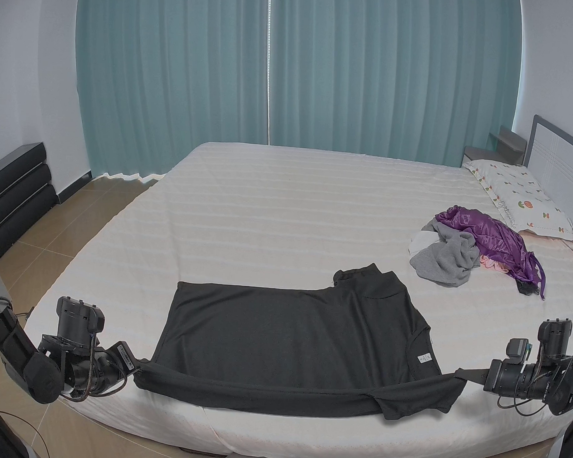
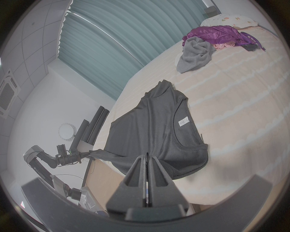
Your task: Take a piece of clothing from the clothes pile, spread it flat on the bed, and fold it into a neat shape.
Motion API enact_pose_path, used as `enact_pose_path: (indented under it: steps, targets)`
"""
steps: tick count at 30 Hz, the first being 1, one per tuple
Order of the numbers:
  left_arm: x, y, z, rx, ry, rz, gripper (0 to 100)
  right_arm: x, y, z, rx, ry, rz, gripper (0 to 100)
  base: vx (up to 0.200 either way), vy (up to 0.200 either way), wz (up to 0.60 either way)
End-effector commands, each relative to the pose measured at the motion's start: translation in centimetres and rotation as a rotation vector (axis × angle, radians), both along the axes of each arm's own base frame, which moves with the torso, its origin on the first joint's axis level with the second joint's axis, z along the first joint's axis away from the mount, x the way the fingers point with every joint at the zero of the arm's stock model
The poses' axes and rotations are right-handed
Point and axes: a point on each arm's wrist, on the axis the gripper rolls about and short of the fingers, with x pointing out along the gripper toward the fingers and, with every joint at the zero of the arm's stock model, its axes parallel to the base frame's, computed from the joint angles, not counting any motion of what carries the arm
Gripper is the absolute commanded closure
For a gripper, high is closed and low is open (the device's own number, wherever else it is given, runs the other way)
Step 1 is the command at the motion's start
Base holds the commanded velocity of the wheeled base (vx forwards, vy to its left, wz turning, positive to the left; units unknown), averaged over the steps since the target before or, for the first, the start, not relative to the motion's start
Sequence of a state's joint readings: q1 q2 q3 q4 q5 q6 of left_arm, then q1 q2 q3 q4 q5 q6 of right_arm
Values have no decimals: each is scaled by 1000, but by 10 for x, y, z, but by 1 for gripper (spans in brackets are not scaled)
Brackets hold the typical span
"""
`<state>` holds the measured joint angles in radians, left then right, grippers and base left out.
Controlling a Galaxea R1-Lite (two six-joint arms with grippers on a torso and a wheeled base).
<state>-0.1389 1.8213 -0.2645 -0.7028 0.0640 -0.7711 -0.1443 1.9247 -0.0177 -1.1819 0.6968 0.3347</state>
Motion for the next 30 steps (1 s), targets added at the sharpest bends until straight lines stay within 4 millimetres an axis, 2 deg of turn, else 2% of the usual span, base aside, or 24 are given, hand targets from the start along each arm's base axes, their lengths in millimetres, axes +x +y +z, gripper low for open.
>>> enact_pose_path:
  steps: [1,6,19,30]
  targets:
    - [1,0,1,-1,-4,0,100,-5,0,3,0,-7,-3,100,0,0,0]
    - [13,-2,-1,-8,-13,-5,100,2,0,1,1,-22,-6,100,0,0,0]
    - [47,-7,-9,-7,-27,-3,100,49,-3,-17,-25,-32,-22,100,0,0,0]
    - [73,-9,-17,-4,-42,3,100,72,0,-26,-24,-46,-4,100,0,0,0]
